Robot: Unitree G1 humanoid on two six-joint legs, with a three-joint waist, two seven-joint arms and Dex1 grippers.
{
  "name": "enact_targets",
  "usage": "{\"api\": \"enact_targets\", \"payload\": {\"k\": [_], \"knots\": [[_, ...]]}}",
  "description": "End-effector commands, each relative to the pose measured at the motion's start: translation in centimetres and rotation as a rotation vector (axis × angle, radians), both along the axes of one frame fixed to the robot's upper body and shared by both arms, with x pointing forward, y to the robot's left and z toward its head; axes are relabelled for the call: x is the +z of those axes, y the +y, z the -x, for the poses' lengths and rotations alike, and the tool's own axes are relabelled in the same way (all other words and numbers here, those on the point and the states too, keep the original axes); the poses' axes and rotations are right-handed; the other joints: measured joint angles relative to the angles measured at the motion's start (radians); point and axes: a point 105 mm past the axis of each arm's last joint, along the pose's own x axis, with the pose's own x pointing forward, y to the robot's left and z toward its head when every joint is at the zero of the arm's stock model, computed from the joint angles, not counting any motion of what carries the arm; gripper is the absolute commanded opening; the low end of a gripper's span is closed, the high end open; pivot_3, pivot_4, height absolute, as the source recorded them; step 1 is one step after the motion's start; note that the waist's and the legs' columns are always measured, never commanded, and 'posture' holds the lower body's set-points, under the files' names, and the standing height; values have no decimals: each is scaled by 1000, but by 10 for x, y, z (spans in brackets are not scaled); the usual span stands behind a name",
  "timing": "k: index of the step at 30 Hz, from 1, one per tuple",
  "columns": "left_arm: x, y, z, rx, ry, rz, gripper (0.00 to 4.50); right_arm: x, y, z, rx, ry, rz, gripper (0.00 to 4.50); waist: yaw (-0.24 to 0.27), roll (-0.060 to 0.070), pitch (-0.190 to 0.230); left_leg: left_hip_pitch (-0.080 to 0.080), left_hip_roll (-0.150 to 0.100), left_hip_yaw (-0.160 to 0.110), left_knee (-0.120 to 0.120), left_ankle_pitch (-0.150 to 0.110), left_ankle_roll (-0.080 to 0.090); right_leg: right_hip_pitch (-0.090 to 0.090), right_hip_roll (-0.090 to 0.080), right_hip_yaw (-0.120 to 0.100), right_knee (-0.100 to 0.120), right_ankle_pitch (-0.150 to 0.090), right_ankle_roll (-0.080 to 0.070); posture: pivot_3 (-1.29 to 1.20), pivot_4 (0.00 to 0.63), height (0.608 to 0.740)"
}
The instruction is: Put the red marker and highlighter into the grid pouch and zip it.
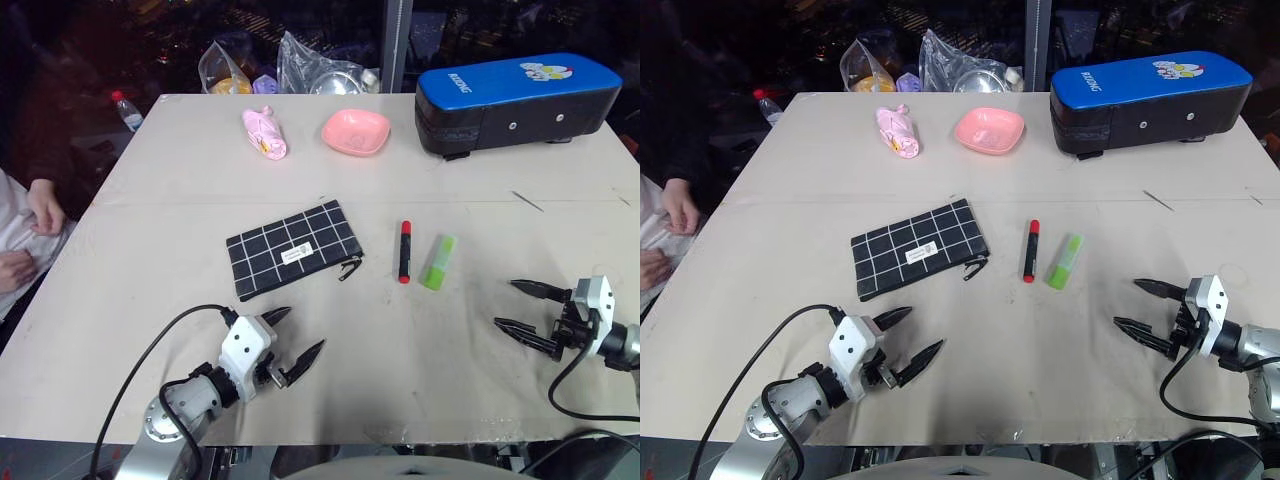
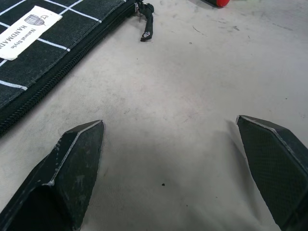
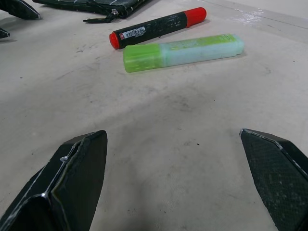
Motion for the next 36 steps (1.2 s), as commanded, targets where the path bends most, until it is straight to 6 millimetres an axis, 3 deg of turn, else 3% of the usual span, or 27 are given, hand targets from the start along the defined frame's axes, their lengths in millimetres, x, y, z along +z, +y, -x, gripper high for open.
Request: {"api": "enact_targets", "payload": {"k": [1, 22, 33, 36], "knots": [[7, -4, 2, -15, -31, 3, 4500, 10, -1, -2, 7, -34, 8, 4460, 0, 0, 0, 0, 0, 0, 0, 0, 0, 0, 0, 0, 0, 0, 0, 0, 150, 726], [4, 17, 4, -24, -22, -24, 4500, 13, 9, -5, 19, -63, -18, 4460, 0, 0, 0, 0, 0, 0, 0, 0, 0, 0, 0, 0, 0, 0, 0, 0, 150, 726], [21, 89, -6, 54, -111, -145, 4500, 56, 57, -10, 143, -173, -135, 4460, 0, -1, 0, 0, 1, 0, 0, -2, -3, 0, 0, 0, 0, 0, 0, 0, 150, 726], [27, 113, -18, 22, -162, -275, 4500, 69, 75, -12, 185, -205, -169, 4460, 1, -1, 1, 0, 1, 0, 0, -2, -3, -1, 0, -1, 0, 0, 0, 0, 150, 726]]}}
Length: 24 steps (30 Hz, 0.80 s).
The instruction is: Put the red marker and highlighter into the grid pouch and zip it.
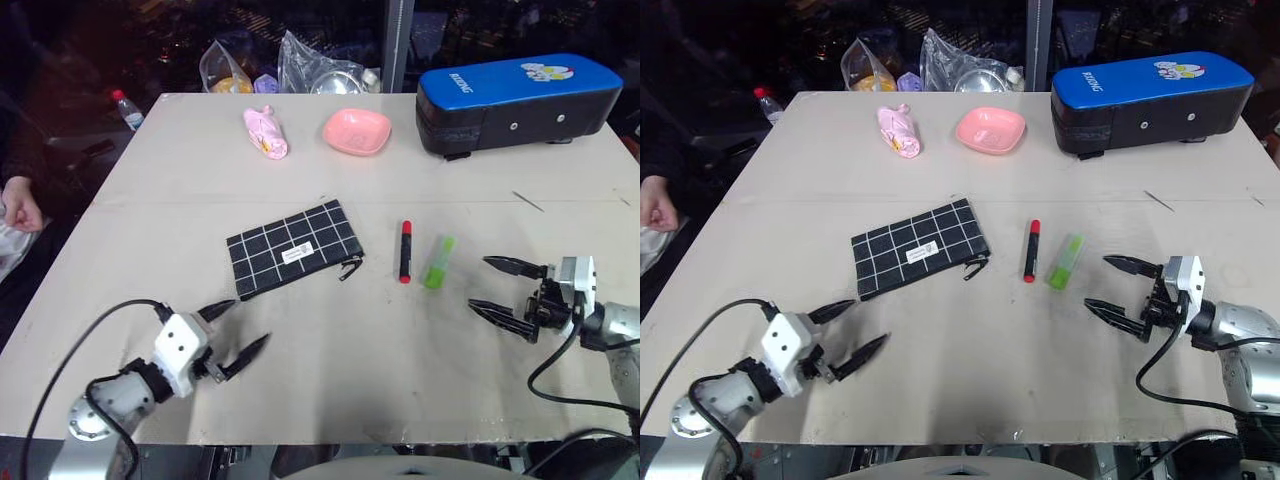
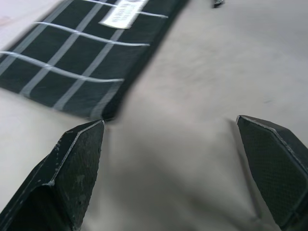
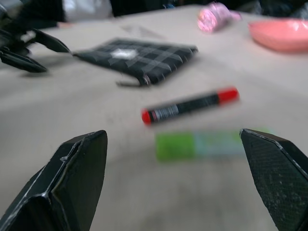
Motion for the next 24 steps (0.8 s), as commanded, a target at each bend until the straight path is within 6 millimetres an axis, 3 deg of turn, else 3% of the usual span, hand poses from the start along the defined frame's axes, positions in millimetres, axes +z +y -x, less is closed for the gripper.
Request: {"api": "enact_targets", "payload": {"k": [1, 8, 12, 17, 24], "knots": [[15, 29, -15, -32, -89, -150, 4500, 22, 20, 0, 60, -65, -41, 4460, 0, 0, 0, 0, 0, 0, 0, 0, 0, 0, 0, -1, 0, 0, 0, 0, 150, 726], [26, 44, -39, -166, -146, -332, 4500, 25, 25, 0, 62, -69, -48, 4460, -1, -1, 0, -1, 0, 1, -1, 0, 1, -1, -1, 0, -2, 1, -2, 0, 150, 726], [31, 50, -49, -263, -213, -523, 4500, 24, 24, 1, 45, -74, -48, 4460, -2, -1, 0, -2, 0, 2, -3, 0, 1, -3, 0, 0, -1, 2, -2, 0, 150, 726], [45, 38, -67, -350, -407, -653, 4500, 23, 24, 3, 31, -76, -53, 4460, -1, -1, 0, -2, 0, 3, -4, 0, 1, -4, 0, 1, -1, 2, -3, 0, 150, 726], [33, 17, -59, -605, -536, -822, 4500, 22, 22, 6, 13, -77, -55, 4460, -2, -2, 0, -1, 0, 5, -4, 1, 2, -5, 0, 0, -1, 4, 2, 0, 150, 726]]}}
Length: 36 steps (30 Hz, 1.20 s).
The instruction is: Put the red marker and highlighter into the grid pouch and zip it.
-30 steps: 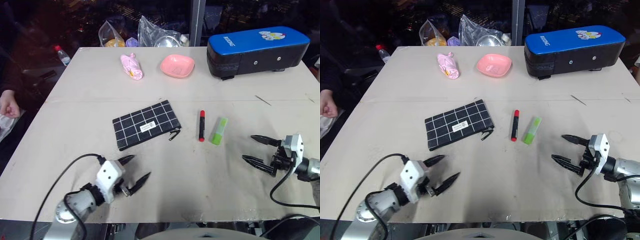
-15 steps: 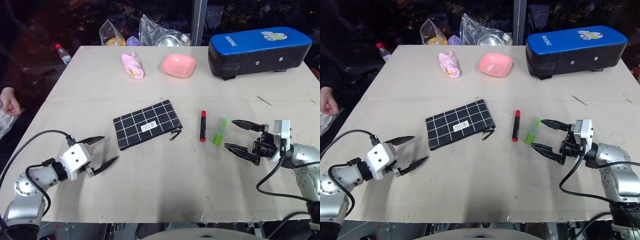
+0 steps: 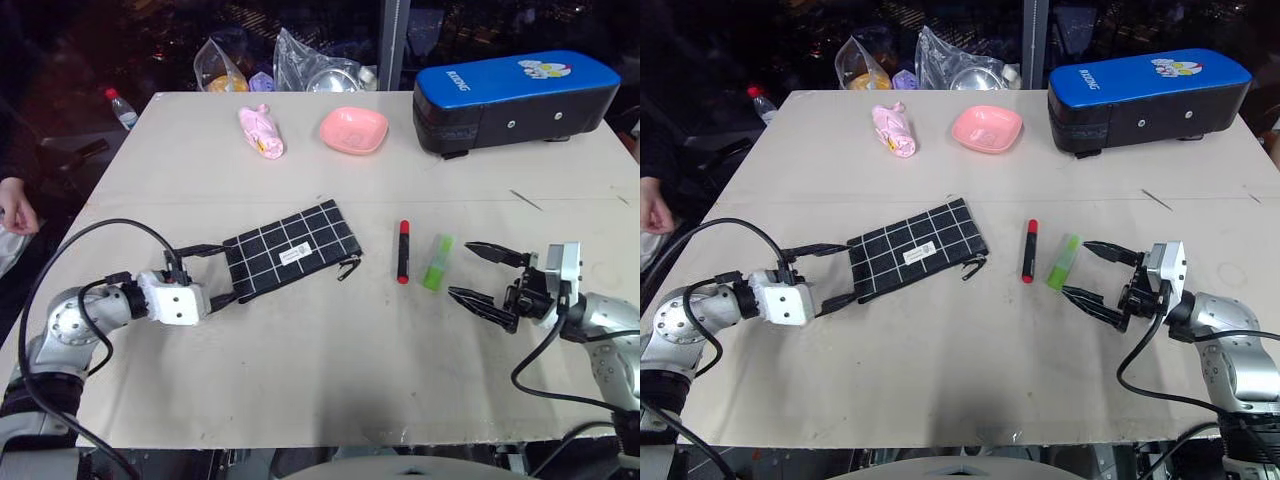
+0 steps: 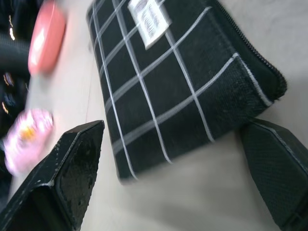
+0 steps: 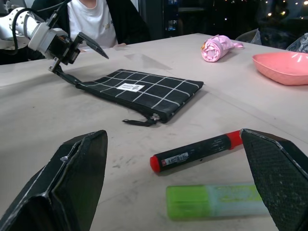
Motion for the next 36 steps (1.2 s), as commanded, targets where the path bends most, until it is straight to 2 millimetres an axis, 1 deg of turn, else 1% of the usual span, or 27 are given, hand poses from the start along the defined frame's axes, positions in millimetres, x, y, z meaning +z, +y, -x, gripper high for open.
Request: {"api": "enact_targets", "payload": {"k": [1, 6, 10, 15, 19, 22, 25, 30, 33, 36], "knots": [[-6, -6, 8, -119, -37, -111, 4500, 12, -2, 3, -8, -55, -6, 4460, 0, 0, 0, 0, 0, 0, 0, 0, 0, 0, 0, 0, 0, 0, 0, 0, 150, 726], [-2, -11, 4, -168, -115, -139, 4500, 12, -3, 4, -14, -57, -2, 4460, 1, 0, 0, 0, 0, 1, 0, 1, 2, 0, 1, -1, 0, 0, 0, 0, 150, 726], [5, -16, 1, -141, -181, -62, 4500, 12, -3, 4, -14, -58, -1, 4460, 3, 0, 0, 0, -1, 1, 0, 1, 2, 0, 1, -1, 1, 0, 1, 0, 150, 726], [12, -34, -10, -78, -257, 91, 4500, 13, -2, 1, -11, -64, 0, 4460, 1, 0, 0, 0, -1, 1, 2, 1, 2, 0, 2, -1, 2, 1, 2, 0, 150, 726], [13, -40, -15, -38, -278, 144, 4500, 13, -2, -1, -9, -66, 0, 4460, -1, -1, 0, 0, 0, 0, 2, 1, 2, 1, 7, -1, 3, 1, 2, 0, 150, 726], [16, -46, -22, -2, -303, 184, 4500, 13, -1, -1, -7, -66, 2, 4460, 0, -1, 0, 0, 0, 1, 2, 1, 2, 1, 7, 0, 3, 1, 2, 0, 150, 726], [13, -55, -26, -1, -310, 180, 4500, 12, -1, -2, -8, -67, 1, 4460, 0, -1, 0, 0, 0, 1, 3, 1, 2, 1, 7, 0, 3, 1, 2, 0, 150, 726], [13, -72, -31, -50, -333, 149, 4500, 12, 0, -2, -8, -67, 2, 4460, 1, -1, 0, 0, 0, 1, 3, 1, 2, 1, 8, 0, 3, 1, 2, 0, 150, 726], [16, -83, -35, -87, -357, 140, 4500, 12, -1, -3, -10, -69, 5, 4460, 1, -1, 0, 0, 0, 1, 4, 1, 2, 1, 8, 0, 4, 1, 2, 0, 150, 726], [19, -89, -35, -117, -377, 140, 4500, 13, -3, -3, -15, -71, 7, 4460, 1, -1, 0, 0, 0, 1, 4, 1, 2, 1, 8, 0, 4, 1, 2, 0, 150, 726]]}}
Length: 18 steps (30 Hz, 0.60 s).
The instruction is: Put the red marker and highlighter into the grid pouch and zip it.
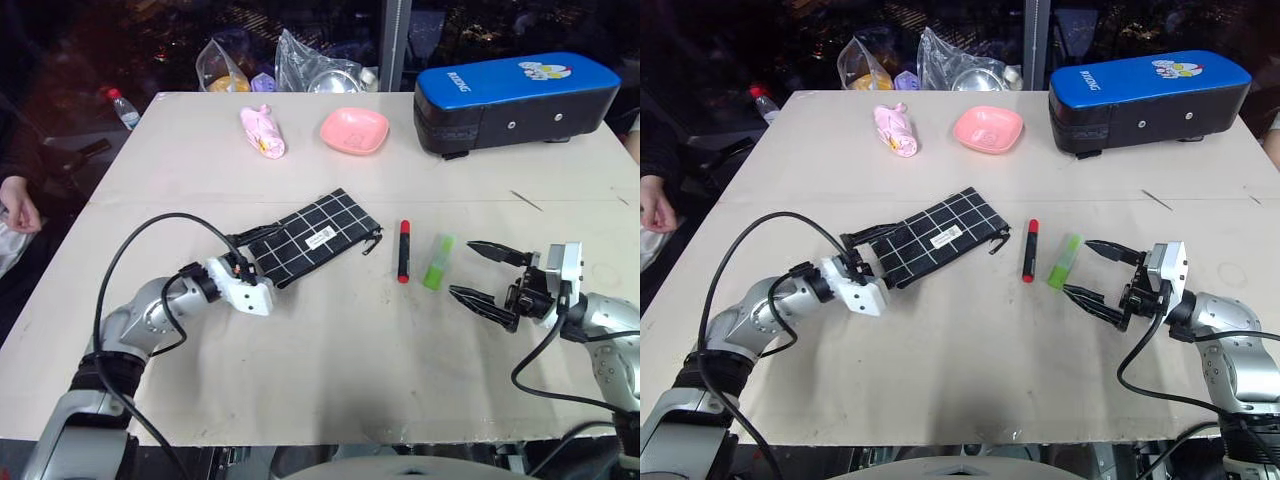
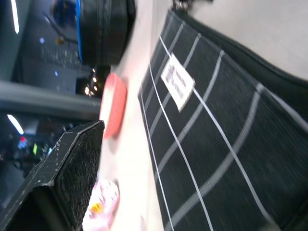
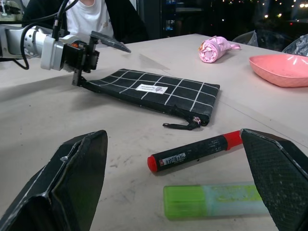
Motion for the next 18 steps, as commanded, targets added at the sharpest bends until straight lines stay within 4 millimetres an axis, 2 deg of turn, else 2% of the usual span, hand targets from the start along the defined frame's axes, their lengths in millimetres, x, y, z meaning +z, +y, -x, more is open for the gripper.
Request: {"api": "enact_targets", "payload": {"k": [1, 10, 13, 17, 18], "knots": [[13, -9, 2, -48, -68, 8, 4500, 11, -2, 0, -3, -55, 1, 4460, -1, 0, 0, 0, 0, 0, 0, 0, 0, 0, 0, 0, 0, 0, 0, 0, 150, 726], [8, -9, 8, -72, -95, 15, 4500, 10, -2, -2, -10, -55, 3, 4460, -1, 0, 0, 0, 0, 0, 0, 0, 0, 0, 0, 0, 1, 0, 0, 0, 150, 726], [8, -9, 9, -77, -111, 26, 3696, 9, -2, -3, -7, -57, 4, 4500, -1, 0, 0, 0, 0, 0, 0, 0, 0, 0, 0, 0, 1, 0, 0, 0, 150, 726], [6, -8, 10, -73, -115, 33, 1851, 9, -2, -4, -3, -58, 6, 4500, -1, 0, 0, 0, 0, 0, 0, 0, 0, 0, 0, 0, 1, 0, 0, 0, 150, 726], [5, -7, 11, -72, -114, 33, 1256, 9, -2, -4, -2, -59, 6, 4500, -1, 0, 0, 0, 0, 0, 0, 0, 0, 0, 0, 0, 1, 0, 0, 0, 150, 726]]}}
